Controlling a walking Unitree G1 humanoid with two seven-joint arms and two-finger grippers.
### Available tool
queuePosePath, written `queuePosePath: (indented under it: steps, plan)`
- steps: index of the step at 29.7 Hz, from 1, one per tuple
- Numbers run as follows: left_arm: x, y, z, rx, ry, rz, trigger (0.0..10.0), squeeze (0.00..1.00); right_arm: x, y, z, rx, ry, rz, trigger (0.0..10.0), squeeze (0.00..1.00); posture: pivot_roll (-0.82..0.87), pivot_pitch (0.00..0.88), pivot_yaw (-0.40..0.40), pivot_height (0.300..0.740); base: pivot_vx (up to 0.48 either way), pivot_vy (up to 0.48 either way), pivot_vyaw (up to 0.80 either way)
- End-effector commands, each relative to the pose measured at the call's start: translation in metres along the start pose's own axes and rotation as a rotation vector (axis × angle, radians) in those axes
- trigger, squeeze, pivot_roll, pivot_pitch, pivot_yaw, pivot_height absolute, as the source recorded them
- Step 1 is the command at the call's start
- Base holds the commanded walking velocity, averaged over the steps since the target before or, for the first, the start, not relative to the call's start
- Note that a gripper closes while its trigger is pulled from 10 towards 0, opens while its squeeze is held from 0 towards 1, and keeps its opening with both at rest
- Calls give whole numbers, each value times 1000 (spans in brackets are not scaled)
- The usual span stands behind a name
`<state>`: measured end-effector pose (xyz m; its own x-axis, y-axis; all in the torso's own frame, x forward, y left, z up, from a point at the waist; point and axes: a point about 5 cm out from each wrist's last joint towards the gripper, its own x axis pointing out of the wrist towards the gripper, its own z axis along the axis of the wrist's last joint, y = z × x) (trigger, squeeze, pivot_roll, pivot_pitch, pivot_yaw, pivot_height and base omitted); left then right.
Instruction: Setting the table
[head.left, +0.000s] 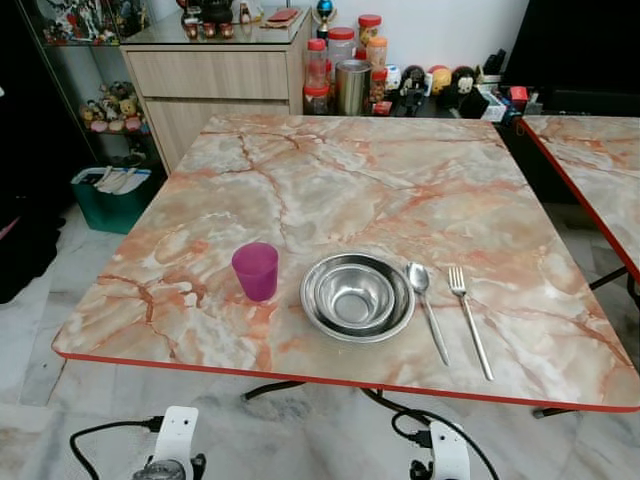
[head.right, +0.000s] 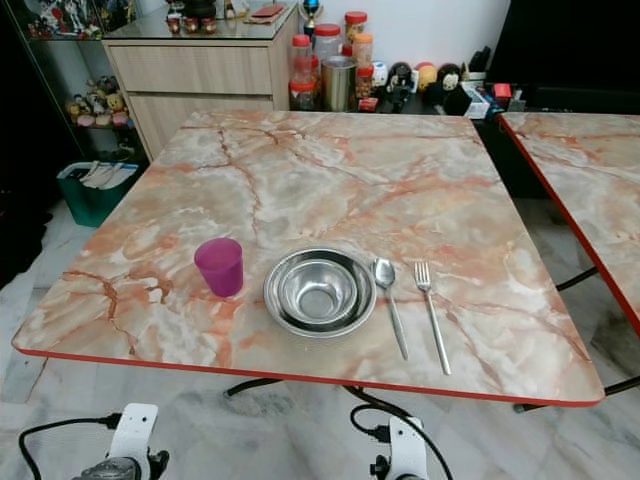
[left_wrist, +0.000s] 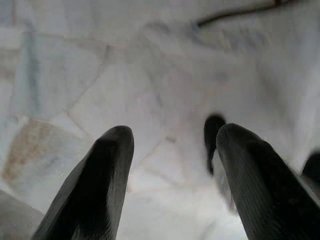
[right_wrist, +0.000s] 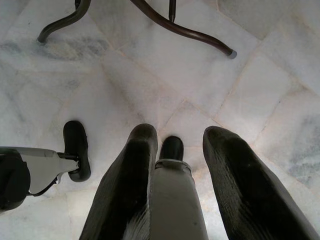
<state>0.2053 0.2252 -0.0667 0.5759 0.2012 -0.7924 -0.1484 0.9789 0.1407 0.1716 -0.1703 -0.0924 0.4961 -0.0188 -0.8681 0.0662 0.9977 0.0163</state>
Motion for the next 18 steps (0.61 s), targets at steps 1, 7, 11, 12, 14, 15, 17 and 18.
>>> queuePosePath:
  steps: [1,7,11,12,14,15,17,18]
  plan:
    - [-1,10,-3,-103,-10,47,10000,0,0,-1,3,9,-11,-2,10000,0,70,0,11,740,0,0,0]
    - [-1,15,-6,-78,8,48,10000,0,0,-1,4,13,-13,0,10000,0,62,0,12,740,0,0,0]
    - [-2,17,-11,-113,15,65,10000,0,0,-1,4,3,-10,2,10000,0,63,0,8,740,0,0,0]
    - [-2,17,-12,-114,16,66,10000,0,0,-1,4,2,-11,3,10000,0,63,0,8,740,0,0,0]
    - [-2,19,-15,-125,24,72,10000,0,0,-1,5,-9,-15,13,10000,0,62,0,7,740,0,0,0]
    - [-3,20,-18,-129,30,74,10000,0,0,-1,6,-21,-14,13,10000,0,61,0,6,740,0,0,581]
    - [-4,20,-22,-133,38,77,10000,0,0,-1,6,-16,-14,11,10000,0,63,0,6,740,0,0,800]
    - [-4,21,-26,-138,48,83,10000,0,0,-2,5,-10,-14,10,10000,0,63,0,6,740,0,0,800]
